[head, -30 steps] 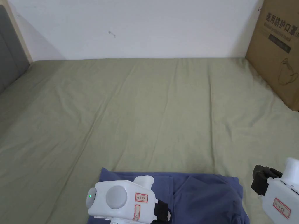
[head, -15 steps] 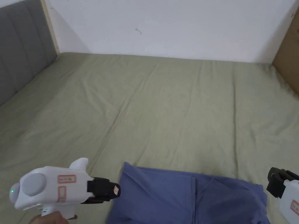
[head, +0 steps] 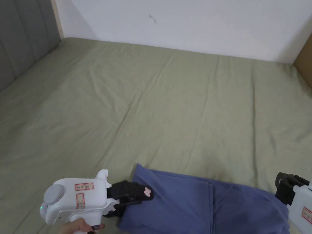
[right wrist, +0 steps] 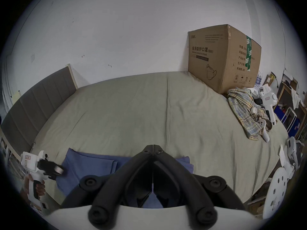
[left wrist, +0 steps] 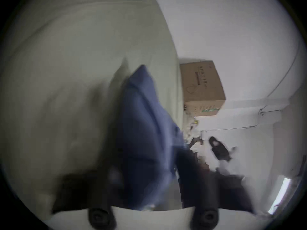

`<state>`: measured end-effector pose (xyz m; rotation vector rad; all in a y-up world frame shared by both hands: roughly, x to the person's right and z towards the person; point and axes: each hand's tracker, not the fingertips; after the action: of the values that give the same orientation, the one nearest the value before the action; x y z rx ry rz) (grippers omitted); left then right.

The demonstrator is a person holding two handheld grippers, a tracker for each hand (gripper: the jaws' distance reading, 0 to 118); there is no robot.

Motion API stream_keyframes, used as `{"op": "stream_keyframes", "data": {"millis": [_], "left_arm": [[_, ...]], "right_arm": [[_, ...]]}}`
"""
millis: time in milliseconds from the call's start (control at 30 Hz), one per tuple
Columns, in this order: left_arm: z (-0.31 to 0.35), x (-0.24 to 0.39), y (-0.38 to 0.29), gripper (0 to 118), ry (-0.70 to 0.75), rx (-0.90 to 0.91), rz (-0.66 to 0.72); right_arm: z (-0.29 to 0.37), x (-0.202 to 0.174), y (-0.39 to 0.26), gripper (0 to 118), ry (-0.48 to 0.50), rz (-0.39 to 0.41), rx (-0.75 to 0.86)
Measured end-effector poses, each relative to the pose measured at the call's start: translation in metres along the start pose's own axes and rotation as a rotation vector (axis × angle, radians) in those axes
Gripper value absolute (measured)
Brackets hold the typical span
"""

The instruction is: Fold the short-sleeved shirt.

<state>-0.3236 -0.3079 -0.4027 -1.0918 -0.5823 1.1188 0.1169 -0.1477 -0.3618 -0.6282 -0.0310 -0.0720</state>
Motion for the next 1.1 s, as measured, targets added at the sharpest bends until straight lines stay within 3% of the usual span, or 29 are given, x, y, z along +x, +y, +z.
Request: {"op": "stream_keyframes", "data": {"millis": [67,167,400,767,1000,1100], "left_arm": [[-0.005,0.003,0.005,10,0.177,0.010,-0.062],[0.004,0.001,0.007,9,0.047,-0.037,-0.028],[0.042,-0.005,0.018,9,0.077,-0.028,-0.072],[0.140,0.008,0.026,9,0.284,0.106,-0.107],[0.120,0.086,0.005,9,0.370,0.175,-0.131],[0.090,0.140,-0.005,10,0.381,0.149,-0.252]], "right_arm": [[-0.002,-0.001,0.001,1,0.007,0.001,-0.009],[-0.003,-0.003,0.001,1,-0.002,0.014,-0.021],[-0.008,-0.006,0.006,1,-0.001,-0.008,-0.030],[-0.010,-0.007,-0.005,1,0.020,-0.014,-0.045],[-0.010,0.014,-0.013,1,0.027,-0.067,-0.053],[-0.008,0.032,-0.014,1,0.023,-0.126,-0.053]]}}
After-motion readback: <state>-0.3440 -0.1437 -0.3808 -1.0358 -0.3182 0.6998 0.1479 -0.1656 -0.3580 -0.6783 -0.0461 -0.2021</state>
